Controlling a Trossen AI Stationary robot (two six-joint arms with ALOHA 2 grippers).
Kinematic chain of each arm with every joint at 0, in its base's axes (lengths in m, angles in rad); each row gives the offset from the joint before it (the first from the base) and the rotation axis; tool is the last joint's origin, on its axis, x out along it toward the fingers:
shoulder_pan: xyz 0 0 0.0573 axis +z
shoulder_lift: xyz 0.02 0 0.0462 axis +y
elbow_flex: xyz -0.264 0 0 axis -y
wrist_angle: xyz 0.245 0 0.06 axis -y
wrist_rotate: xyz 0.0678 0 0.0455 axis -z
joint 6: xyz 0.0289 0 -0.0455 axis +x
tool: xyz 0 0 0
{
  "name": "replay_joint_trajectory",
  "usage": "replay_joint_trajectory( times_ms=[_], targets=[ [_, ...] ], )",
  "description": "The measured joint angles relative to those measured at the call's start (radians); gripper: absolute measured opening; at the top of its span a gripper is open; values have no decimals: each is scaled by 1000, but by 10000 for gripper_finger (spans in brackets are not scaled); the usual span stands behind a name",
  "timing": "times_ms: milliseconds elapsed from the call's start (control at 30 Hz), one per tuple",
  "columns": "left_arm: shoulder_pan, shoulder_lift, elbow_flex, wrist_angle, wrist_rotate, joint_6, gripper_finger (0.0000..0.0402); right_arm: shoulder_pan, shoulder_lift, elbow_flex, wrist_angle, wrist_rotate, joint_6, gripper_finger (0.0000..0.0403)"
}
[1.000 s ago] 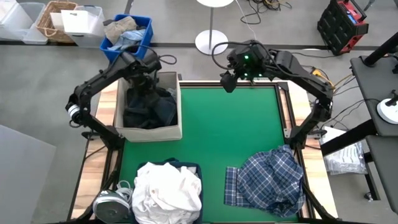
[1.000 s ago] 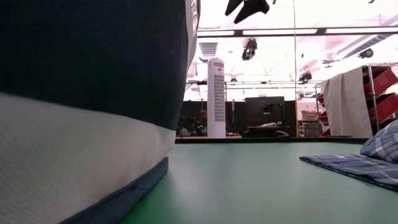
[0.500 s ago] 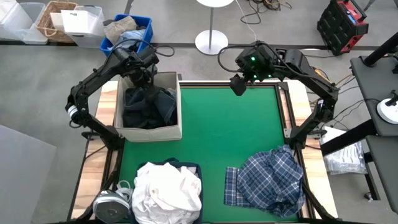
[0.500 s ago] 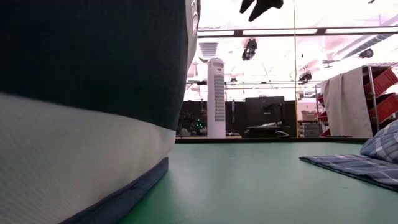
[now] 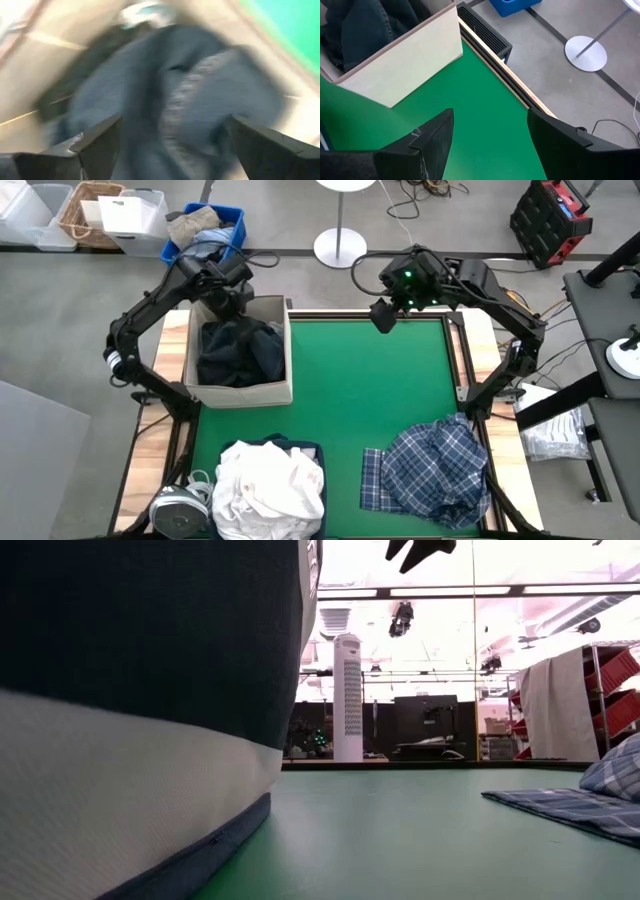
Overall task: Sort clothes
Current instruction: Put the dark long pants into the white laundry organizer, then put the blue striped long-sleeve polo into the white laundry organizer
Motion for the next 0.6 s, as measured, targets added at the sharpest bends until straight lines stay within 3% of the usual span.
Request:
replay_joint_trajectory(
  times_ms=[100,367,600],
  targets=[
    [-12,-8,25,1,78,-22,335,0,-2,0,-1,0,0,247],
    [-43,-48,43,1,67,-52,334,2,-5,2,-27,-7,-18,247],
    [-47,-61,175,55,68,-31,334,37,-17,-9,-242,-241,-101,247]
  ],
)
